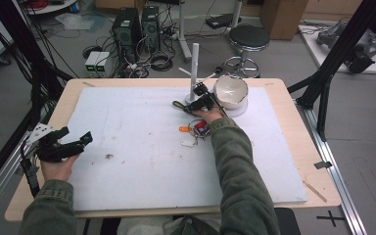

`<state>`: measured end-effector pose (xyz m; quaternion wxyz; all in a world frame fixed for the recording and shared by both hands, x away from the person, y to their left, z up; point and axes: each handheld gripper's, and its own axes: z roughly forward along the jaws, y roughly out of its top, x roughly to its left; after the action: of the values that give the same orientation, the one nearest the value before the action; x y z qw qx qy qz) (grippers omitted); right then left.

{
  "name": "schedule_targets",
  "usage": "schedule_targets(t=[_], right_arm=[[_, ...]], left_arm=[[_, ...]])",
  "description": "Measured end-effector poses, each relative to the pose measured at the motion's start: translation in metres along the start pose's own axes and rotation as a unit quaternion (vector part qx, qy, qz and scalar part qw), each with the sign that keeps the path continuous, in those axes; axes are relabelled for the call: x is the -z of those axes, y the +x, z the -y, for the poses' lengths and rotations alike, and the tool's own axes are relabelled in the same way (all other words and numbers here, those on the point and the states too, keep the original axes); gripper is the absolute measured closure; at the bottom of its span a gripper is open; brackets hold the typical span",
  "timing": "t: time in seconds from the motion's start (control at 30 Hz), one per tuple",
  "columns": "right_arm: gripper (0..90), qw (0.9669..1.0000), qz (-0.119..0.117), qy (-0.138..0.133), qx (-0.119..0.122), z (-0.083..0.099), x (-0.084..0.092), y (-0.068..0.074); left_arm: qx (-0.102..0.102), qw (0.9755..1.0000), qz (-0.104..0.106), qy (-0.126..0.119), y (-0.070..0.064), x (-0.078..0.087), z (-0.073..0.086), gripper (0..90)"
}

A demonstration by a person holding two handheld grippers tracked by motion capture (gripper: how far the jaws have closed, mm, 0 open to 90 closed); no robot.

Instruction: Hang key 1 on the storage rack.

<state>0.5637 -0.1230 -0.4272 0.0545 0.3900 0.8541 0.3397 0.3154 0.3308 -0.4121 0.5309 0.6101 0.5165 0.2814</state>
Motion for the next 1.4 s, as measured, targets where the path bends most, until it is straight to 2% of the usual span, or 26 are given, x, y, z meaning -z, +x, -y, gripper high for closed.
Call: schedule_targets(t=[0.07,0.1,0.13,0.23,0.27,0.3,0.4,0.47,0.53,0.57,0.67,0.77,0.87,1.0,1.4], right_arm=[[50.2,1.0000,0.002,0.002,-0.005,0.000,0.000,0.000],[52.9,1.0000,0.002,0.003,-0.003,0.000,0.000,-0.001],[59.2,0.9999,0.008,0.009,-0.004,0.001,0.000,-0.002],[63.8,0.9998,0.001,0.013,-0.014,0.002,-0.001,-0.002],[66.1,0.9998,0.005,0.016,-0.007,0.002,-0.001,-0.002],[69.0,0.9997,0.005,0.022,-0.012,0.001,0.000,0.000],[74.1,0.9995,0.011,0.029,0.005,0.000,0.002,0.004],[76.5,0.9994,0.015,0.027,0.014,0.000,0.002,0.006],[78.6,0.9993,0.020,0.028,0.013,-0.001,0.004,0.008],[78.8,0.9992,0.025,0.026,0.020,-0.001,0.004,0.008],[79.2,0.9989,0.030,0.028,0.023,-0.001,0.004,0.010],[79.3,0.9992,0.023,0.028,0.017,-0.001,0.006,0.009],[79.5,0.9996,0.003,0.025,0.008,-0.001,0.010,0.008],[79.5,0.9998,-0.002,0.018,0.008,-0.002,0.016,0.008],[79.3,0.9999,-0.005,-0.014,-0.008,-0.008,0.059,0.009]], left_arm=[[0.000,1.0000,0.000,0.000,0.000,0.000,0.000,1.7],[0.000,1.0000,0.001,0.001,0.000,0.000,0.000,1.7],[0.000,1.0000,0.001,0.000,0.000,0.000,0.000,1.7],[0.000,1.0000,0.001,0.000,0.000,0.000,0.000,1.7],[0.000,1.0000,0.002,0.000,0.000,0.000,0.000,1.7],[0.000,1.0000,0.002,0.000,0.000,0.000,0.000,1.7],[0.000,1.0000,0.002,0.000,0.000,0.000,0.000,1.7],[0.000,1.0000,0.001,0.000,0.000,0.000,0.000,1.7],[0.000,1.0000,0.002,0.000,0.000,0.000,0.000,1.7],[0.000,1.0000,0.002,0.000,0.000,0.000,0.000,1.7],[0.000,1.0000,0.002,0.000,0.000,0.000,0.000,1.7],[0.000,1.0000,0.001,-0.001,0.000,0.000,0.000,1.7],[0.000,1.0000,0.001,0.000,0.000,0.000,0.000,1.7],[0.000,1.0000,0.001,0.000,0.000,0.000,0.000,1.7],[0.000,1.0000,-0.002,0.001,0.000,0.001,0.000,1.7]])
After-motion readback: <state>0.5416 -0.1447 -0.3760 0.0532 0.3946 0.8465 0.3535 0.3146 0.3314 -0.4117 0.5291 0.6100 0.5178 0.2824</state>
